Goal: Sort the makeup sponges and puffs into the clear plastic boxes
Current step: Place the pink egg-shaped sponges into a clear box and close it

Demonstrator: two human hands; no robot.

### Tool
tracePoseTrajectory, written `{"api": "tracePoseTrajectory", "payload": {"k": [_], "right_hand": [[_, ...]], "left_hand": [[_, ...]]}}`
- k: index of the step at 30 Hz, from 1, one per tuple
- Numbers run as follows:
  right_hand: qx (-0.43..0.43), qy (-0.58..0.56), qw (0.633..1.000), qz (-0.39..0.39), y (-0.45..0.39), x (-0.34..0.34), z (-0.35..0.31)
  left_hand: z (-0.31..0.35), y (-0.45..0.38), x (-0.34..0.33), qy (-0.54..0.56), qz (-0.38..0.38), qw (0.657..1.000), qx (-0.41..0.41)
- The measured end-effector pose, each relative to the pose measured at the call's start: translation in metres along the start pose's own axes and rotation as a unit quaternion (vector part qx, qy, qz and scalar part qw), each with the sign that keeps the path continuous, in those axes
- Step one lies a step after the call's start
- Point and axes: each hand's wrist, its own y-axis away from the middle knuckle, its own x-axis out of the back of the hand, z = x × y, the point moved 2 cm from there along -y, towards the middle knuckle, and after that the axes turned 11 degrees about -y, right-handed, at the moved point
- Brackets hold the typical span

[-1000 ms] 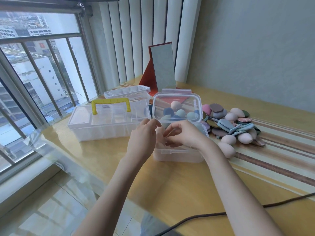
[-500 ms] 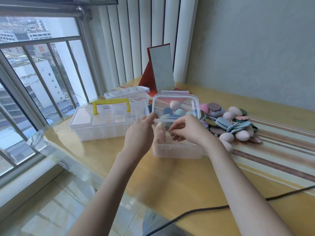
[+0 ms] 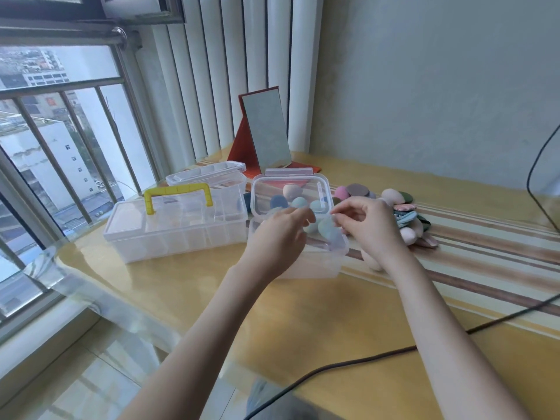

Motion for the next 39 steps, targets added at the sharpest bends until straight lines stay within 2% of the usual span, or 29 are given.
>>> {"api": "tracePoseTrajectory", "payload": {"k": [2,4,7,9,14,16,19,21,25,27,28,30,32,33,36,39], "right_hand": [[0.011,0.041,0.998,0.05,0.001,0.021,0.01],[-0.013,0.115,0.99,0.077,0.003,0.042,0.022],[-0.104,0.199,0.974,0.014,0.014,0.056,0.039],[-0.121,0.215,0.969,-0.035,0.022,0.053,0.043],[-0.13,0.195,0.969,-0.081,0.029,0.038,0.041],[-0.108,0.147,0.982,-0.039,0.028,0.038,0.039],[-0.047,0.061,0.993,0.085,0.024,0.044,0.034],[-0.018,0.008,0.991,0.132,0.024,0.042,0.029],[-0.025,-0.011,0.994,0.105,0.023,0.028,0.024],[-0.041,-0.068,0.991,0.109,0.024,0.029,0.024],[-0.03,-0.059,0.989,0.135,0.024,0.033,0.027],[-0.007,0.104,0.983,0.153,0.021,0.044,0.04],[-0.051,0.288,0.953,0.082,0.022,0.045,0.055],[-0.085,0.329,0.939,0.044,0.024,0.042,0.062],[-0.09,0.356,0.93,0.026,0.028,0.035,0.069],[-0.048,0.292,0.951,0.087,0.023,0.039,0.065]], "left_hand": [[0.007,-0.007,-0.008,-0.016,-0.038,0.999,-0.025],[0.014,-0.012,-0.015,-0.011,-0.077,0.996,-0.045],[0.024,-0.021,-0.024,0.085,-0.099,0.988,-0.083],[0.03,-0.026,-0.03,0.14,-0.097,0.982,-0.086],[0.038,-0.033,-0.042,0.24,-0.138,0.961,-0.005],[0.037,-0.033,-0.044,0.267,-0.143,0.953,0.025],[0.036,-0.032,-0.044,0.305,-0.168,0.936,0.059],[0.037,-0.031,-0.044,0.309,-0.183,0.932,0.04],[0.039,-0.031,-0.047,0.268,-0.155,0.951,-0.021],[0.038,-0.031,-0.048,0.28,-0.143,0.949,-0.007],[0.037,-0.031,-0.047,0.294,-0.141,0.945,0.012],[0.034,-0.03,-0.044,0.356,-0.147,0.921,0.064],[0.031,-0.03,-0.042,0.443,-0.164,0.874,0.116],[0.029,-0.03,-0.042,0.481,-0.177,0.847,0.138],[0.023,-0.032,-0.043,0.543,-0.2,0.793,0.189],[0.02,-0.034,-0.045,0.571,-0.213,0.763,0.214]]}}
